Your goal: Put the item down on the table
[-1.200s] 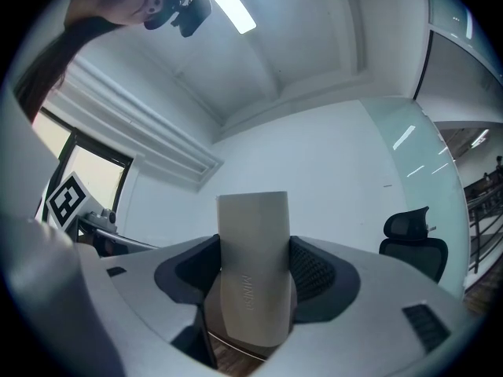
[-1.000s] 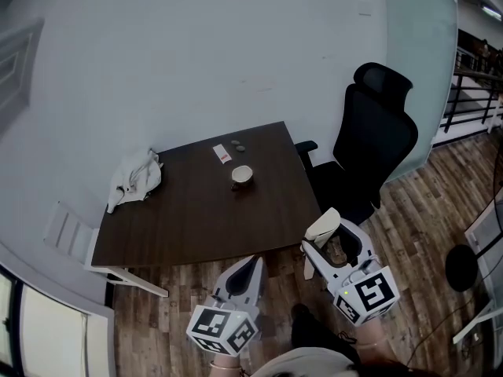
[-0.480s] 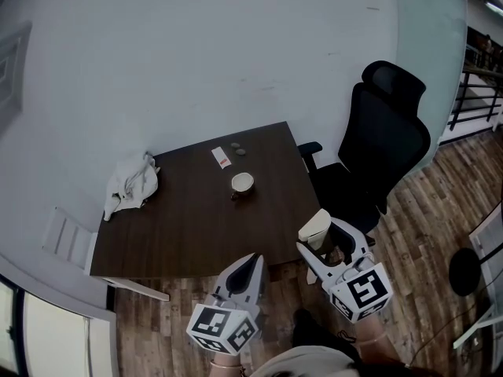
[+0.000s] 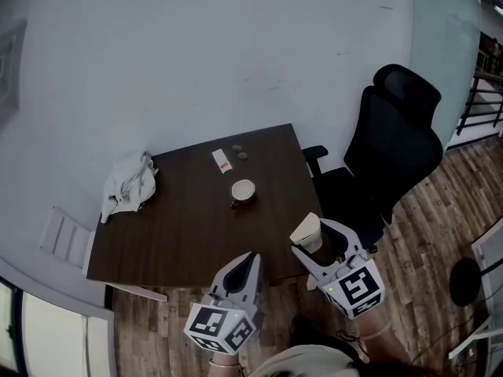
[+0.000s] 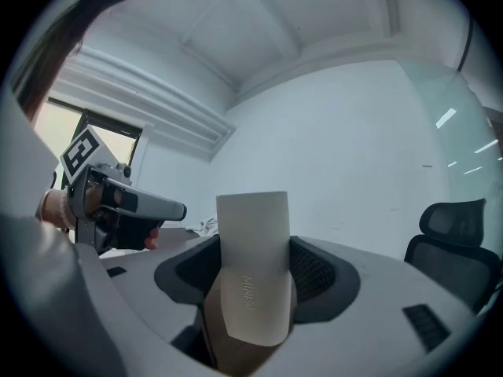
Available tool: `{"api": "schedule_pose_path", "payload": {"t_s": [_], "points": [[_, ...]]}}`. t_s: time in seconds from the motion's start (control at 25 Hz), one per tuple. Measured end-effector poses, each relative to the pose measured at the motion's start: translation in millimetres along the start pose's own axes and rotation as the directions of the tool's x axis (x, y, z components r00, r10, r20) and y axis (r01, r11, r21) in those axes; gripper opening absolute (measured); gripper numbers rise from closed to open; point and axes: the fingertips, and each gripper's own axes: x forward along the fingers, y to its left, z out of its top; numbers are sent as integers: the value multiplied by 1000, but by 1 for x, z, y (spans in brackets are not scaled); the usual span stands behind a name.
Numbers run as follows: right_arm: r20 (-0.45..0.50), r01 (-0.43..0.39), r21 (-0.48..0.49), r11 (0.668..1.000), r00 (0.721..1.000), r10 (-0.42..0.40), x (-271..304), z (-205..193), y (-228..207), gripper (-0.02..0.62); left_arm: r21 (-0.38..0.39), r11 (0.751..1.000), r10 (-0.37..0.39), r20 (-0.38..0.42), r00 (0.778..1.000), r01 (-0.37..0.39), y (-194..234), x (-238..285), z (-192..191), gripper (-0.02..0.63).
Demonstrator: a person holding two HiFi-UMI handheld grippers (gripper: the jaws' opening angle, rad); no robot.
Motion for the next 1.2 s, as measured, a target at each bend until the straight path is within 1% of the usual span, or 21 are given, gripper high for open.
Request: {"api": "schedule_pose_path", "payload": {"t_s": [0.28, 0.6, 0.92, 1.04, 1.2], "points": [[-65, -81, -17, 997, 995, 80, 31, -24, -8, 278, 9, 999, 34, 12, 999, -34, 14, 26, 4, 18], [-156, -162, -57, 985, 976, 151, 56, -55, -5, 278, 16, 997, 72, 2, 997, -72, 28, 32, 4, 18], [-245, -189, -94, 977, 956, 162, 84, -87, -2, 278, 15, 998, 56, 0, 998, -56, 45, 39, 9, 18], [-283, -199, -122, 973, 946, 158, 94, -97, -2, 278, 16, 999, 44, -9, 999, -44, 54, 42, 12, 18], [-344, -200, -127, 972, 928, 146, 105, -116, -3, 278, 10, 1000, 29, -23, 999, -29, 66, 45, 12, 18]]}}
